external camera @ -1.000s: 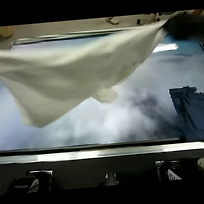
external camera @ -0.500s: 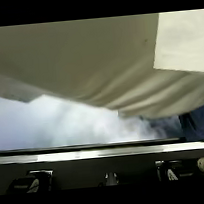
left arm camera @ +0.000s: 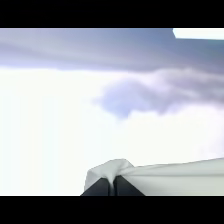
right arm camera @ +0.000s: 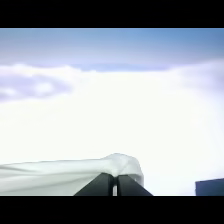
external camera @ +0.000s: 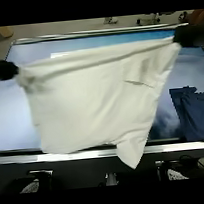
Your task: Fold the shirts.
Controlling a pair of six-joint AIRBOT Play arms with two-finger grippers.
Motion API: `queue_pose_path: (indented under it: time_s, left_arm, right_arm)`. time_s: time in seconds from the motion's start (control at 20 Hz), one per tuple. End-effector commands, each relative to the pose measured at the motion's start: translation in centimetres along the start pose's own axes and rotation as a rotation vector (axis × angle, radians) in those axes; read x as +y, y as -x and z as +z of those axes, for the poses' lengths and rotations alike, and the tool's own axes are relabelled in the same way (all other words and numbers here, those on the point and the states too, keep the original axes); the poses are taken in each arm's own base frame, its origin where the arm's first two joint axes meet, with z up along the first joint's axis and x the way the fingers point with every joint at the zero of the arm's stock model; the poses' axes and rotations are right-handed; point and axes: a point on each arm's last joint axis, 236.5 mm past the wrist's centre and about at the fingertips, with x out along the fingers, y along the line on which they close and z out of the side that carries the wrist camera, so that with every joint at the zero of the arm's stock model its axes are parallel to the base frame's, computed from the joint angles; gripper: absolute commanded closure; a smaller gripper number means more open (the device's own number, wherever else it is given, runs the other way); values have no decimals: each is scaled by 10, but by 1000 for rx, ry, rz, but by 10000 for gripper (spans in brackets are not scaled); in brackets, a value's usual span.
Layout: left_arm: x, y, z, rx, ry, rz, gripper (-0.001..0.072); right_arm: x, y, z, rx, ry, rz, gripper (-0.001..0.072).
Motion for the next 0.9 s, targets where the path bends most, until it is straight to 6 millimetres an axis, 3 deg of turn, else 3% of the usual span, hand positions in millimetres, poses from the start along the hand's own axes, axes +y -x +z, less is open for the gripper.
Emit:
queue_pose_path:
  time_s: [0.0, 0.1, 0.15, 0.25, 0.35, 0.4, 0.5, 0.55, 0.65, 0.7, 0.75, 0.85]
  left_arm:
    - [9, -116, -84, 318, 87, -21, 679]
    - [-4, -153, -117, 431, 220, -72, 667]
    - [-11, -163, -127, 471, 273, -98, 538]
    - [-9, -161, -135, 540, 269, -106, 32]
    - [16, -135, -139, 619, 167, -85, 42]
    - [33, -118, -147, 668, 162, -51, 69]
    - [51, -88, -171, 742, 199, -21, 229]
    - [54, -77, -194, 770, 222, -13, 256]
    - [48, -60, -262, 850, 259, -8, 254]
    - [41, -54, -297, 885, 281, -21, 249]
    - [30, -49, -330, 909, 306, -59, 192]
    - [12, -46, -366, 916, 360, -118, 164]
  right_arm:
    - [12, -137, -47, 225, -213, 64, 684]
    - [38, -176, -73, 331, -348, 166, 684]
    - [52, -187, -82, 371, -393, 220, 653]
    - [61, -187, -88, 407, -395, 266, 283]
    - [39, -168, -101, 467, -285, 245, 220]
    - [16, -153, -119, 550, -267, 197, 219]
    - [-35, -132, -156, 711, -293, 80, 222]
    - [-51, -123, -177, 791, -316, 39, 224]
    - [-70, -112, -220, 897, -337, -25, 235]
    - [-73, -111, -239, 915, -338, -47, 297]
    - [-69, -112, -253, 920, -339, -38, 314]
    - [-61, -115, -272, 917, -362, -15, 315]
